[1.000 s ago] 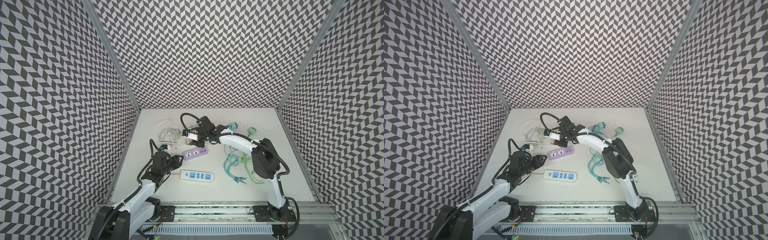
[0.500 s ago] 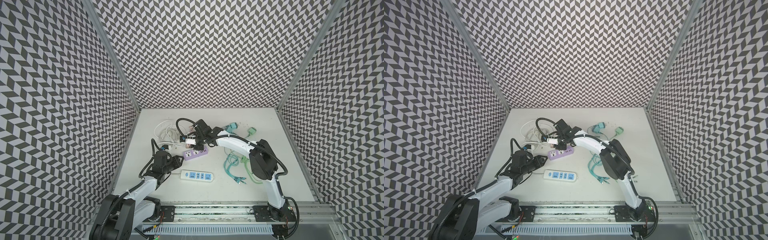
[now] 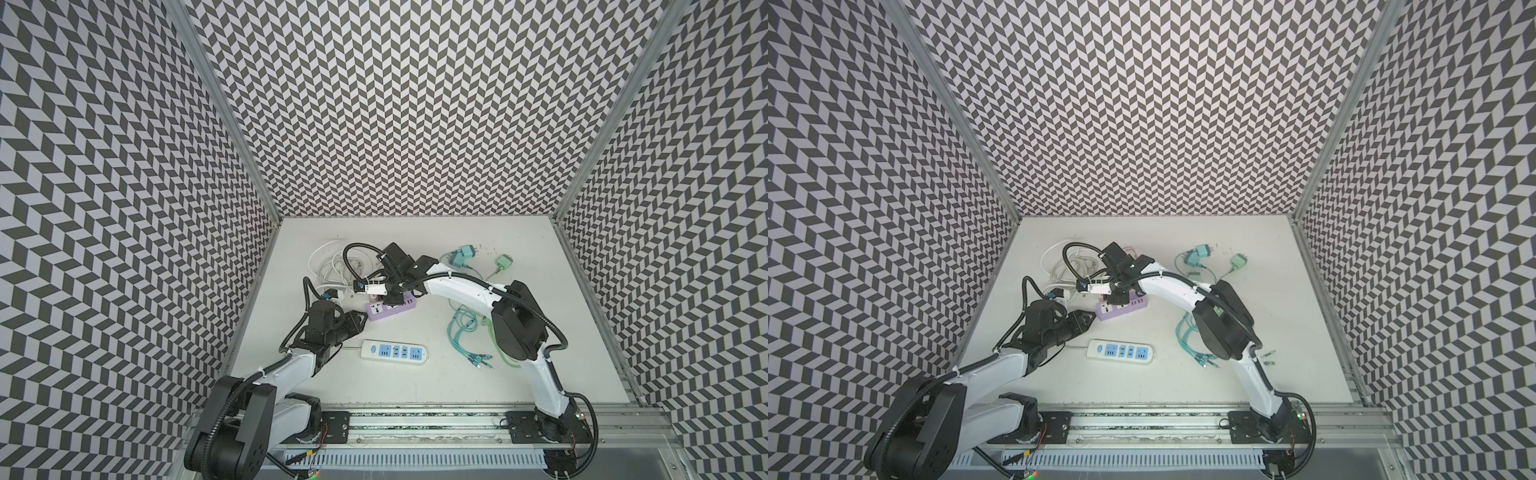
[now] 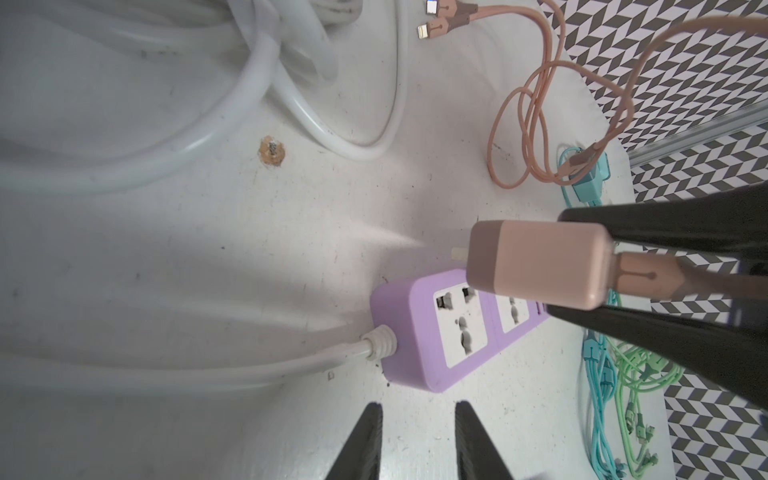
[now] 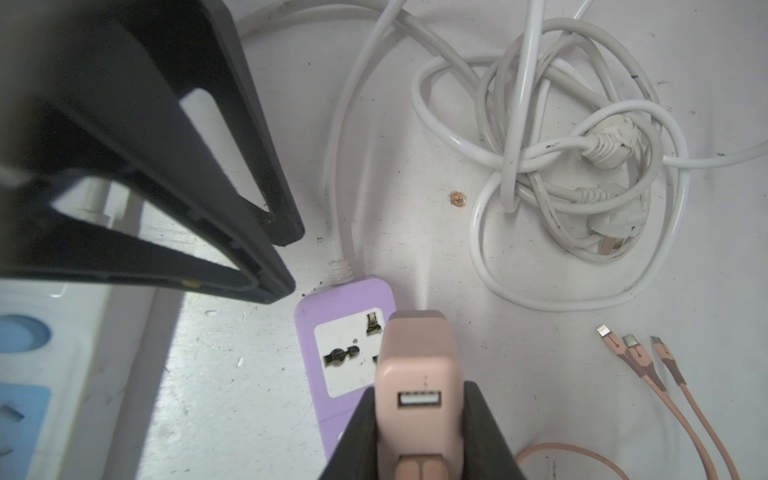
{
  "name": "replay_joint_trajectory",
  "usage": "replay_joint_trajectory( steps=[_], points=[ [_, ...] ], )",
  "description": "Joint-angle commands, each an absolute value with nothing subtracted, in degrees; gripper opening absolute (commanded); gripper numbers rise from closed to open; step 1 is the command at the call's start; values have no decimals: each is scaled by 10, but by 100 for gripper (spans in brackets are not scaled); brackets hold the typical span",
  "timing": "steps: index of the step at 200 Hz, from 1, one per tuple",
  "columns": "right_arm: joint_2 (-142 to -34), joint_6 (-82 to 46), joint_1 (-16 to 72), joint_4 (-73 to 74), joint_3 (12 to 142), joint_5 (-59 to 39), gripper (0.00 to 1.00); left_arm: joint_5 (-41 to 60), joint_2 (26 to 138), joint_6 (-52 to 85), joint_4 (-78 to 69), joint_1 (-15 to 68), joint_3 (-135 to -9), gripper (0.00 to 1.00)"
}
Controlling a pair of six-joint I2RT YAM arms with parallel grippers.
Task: Insert the plug
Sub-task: 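Swing the pink charger with the right gripper over the purple power strip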
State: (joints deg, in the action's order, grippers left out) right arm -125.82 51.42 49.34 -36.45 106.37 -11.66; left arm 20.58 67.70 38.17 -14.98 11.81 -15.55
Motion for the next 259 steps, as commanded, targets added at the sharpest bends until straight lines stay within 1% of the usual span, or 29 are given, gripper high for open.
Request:
replay_joint_trajectory(
  steps=[1, 157, 259],
  points=[
    [-1267, 536, 498, -376, 1081, -111, 16, 216, 689, 373, -174, 113, -156, 32],
    [-1296, 548, 508, -438, 1121, -130, 17, 230, 729, 368, -202, 104, -157, 30],
    [-1277, 550, 512, -456, 1121, -125, 17, 237, 757, 368, -219, 100, -163, 30]
  ],
)
